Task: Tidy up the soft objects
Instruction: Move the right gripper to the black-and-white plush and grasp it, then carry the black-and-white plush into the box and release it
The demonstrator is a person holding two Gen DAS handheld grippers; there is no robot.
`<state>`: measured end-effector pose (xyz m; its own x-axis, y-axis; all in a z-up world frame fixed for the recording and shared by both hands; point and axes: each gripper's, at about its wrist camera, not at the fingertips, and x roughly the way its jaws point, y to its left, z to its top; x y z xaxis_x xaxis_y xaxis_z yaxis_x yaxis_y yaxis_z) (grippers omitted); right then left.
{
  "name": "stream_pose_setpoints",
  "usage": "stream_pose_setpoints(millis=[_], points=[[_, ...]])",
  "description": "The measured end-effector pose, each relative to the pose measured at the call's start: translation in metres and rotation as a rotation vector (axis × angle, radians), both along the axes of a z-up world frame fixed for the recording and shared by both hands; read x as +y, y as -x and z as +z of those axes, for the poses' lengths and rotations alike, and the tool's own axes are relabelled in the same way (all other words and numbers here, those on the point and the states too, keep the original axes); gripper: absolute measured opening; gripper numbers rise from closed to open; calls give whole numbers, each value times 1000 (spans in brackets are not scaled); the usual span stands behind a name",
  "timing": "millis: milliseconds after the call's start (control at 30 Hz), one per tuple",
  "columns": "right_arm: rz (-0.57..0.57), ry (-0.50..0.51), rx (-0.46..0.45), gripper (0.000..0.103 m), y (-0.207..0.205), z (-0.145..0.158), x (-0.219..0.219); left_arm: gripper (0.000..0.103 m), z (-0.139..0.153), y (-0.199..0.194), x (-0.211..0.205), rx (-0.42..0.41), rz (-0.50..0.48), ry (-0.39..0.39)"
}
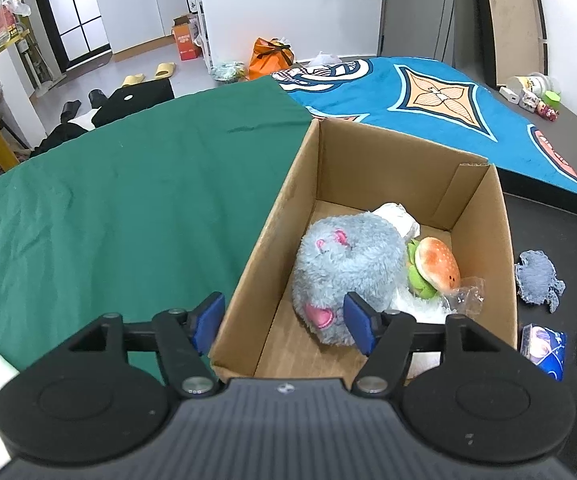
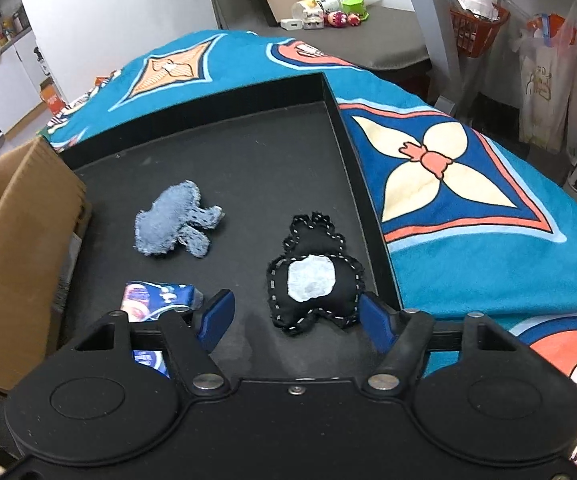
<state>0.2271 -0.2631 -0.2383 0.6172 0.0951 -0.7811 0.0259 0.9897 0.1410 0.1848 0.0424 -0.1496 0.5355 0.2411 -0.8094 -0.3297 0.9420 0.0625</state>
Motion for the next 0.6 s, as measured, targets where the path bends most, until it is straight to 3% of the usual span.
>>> stream_pose_setpoints(millis=[133,200,300,600], points=[[-3,14,19,61,-4,-8,-1,67,-1,-1,-2,2,-2,-6],[5,29,15,46,-5,-11,0,67,-1,-1,-2,5,0,-9],[9,78,2,38,-4,-10,3,67,-1,-2,-2,5,0,-7],[4,1,-23,34,3,1,-7,68,1,0,-1,-7,-5,5]])
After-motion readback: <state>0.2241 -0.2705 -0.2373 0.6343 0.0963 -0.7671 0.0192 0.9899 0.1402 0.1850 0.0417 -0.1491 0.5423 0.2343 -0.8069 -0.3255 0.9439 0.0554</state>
